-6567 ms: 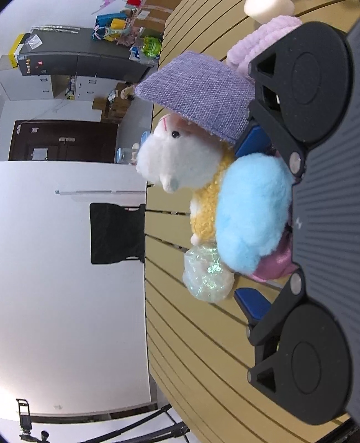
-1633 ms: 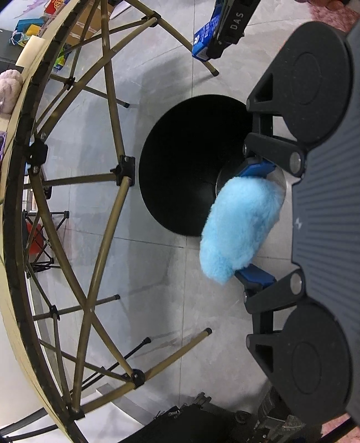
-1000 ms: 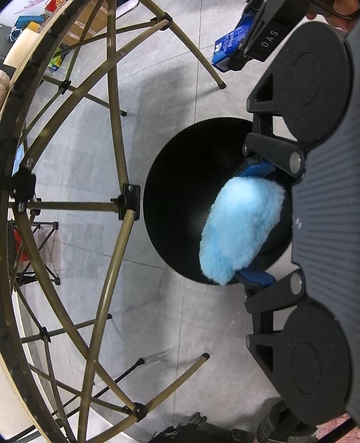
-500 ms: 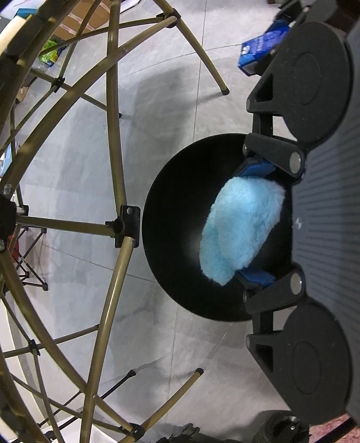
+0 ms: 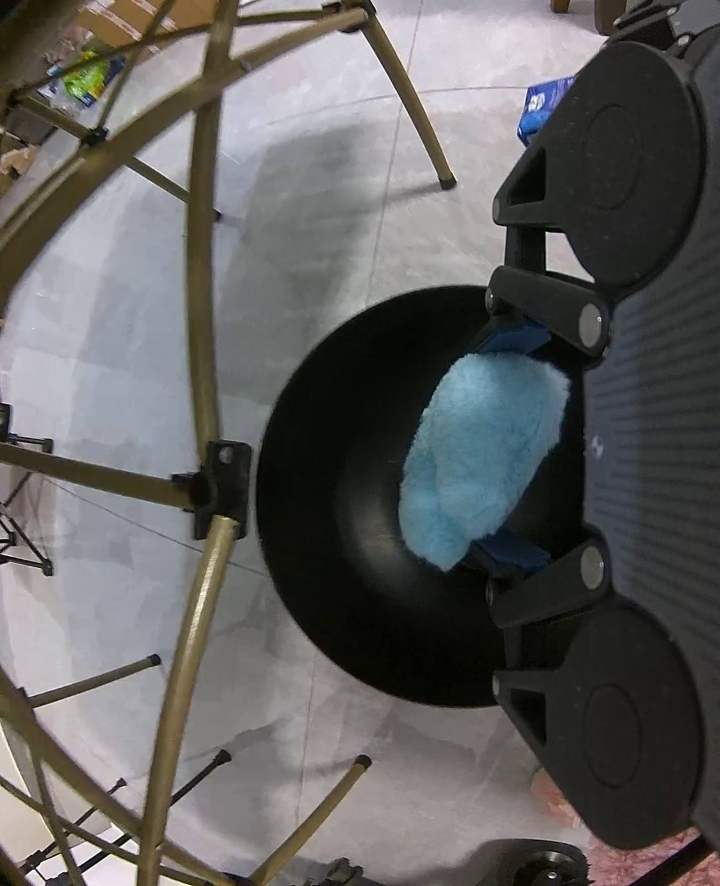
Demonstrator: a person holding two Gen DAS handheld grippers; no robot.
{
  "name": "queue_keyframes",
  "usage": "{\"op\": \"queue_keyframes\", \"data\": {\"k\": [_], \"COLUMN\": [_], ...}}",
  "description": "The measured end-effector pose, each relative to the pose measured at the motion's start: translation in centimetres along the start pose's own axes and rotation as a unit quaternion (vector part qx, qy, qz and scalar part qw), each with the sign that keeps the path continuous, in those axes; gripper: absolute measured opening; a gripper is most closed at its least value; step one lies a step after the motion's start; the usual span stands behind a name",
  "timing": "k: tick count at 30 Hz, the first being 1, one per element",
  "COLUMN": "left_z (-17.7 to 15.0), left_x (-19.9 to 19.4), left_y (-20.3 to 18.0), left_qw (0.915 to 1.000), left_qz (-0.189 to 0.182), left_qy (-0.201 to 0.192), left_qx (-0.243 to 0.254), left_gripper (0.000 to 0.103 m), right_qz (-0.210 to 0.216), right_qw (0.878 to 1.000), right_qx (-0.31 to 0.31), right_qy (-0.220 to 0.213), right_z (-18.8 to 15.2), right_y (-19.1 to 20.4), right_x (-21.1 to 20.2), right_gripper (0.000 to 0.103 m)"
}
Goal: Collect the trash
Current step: 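Lower left tool into bin and open it to drop the blue cloth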
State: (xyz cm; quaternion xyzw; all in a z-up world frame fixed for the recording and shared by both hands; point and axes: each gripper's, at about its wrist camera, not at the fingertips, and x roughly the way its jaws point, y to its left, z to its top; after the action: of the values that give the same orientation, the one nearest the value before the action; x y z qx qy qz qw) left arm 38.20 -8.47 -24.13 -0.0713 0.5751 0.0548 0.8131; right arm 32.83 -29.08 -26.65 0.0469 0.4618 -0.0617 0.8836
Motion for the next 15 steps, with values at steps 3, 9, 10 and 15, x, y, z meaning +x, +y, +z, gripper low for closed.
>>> {"op": "queue_keyframes", "data": {"k": [3,9,10,15], "left_z": [-0.1,0.0,-0.1,-0.1], "left_x": [0.8,1.6,1.6,1.5], "left_y": [0.1,0.5,0.4,0.4], "left_qw": [0.9999,0.9996,0.9996,0.9996], "left_qz": [0.008,0.013,0.014,0.015], "left_qy": [0.009,0.021,0.021,0.022], "left_qx": [-0.004,-0.009,-0.009,-0.009], "left_gripper": [0.064,0.064,0.064,0.066], "right_qz": [0.002,0.011,0.012,0.011], "right_qw": [1.000,1.000,1.000,1.000], "right_qx": [0.004,0.004,0.003,0.005], "right_qy": [0.005,0.006,0.007,0.008], "right_z": [-0.1,-0.1,-0.1,-0.1], "right_y": [-0.3,-0.2,-0.2,-0.3], "right_x": [0.1,0.0,0.0,0.0], "right_gripper": [0.051,0.051,0.051,0.051]}}
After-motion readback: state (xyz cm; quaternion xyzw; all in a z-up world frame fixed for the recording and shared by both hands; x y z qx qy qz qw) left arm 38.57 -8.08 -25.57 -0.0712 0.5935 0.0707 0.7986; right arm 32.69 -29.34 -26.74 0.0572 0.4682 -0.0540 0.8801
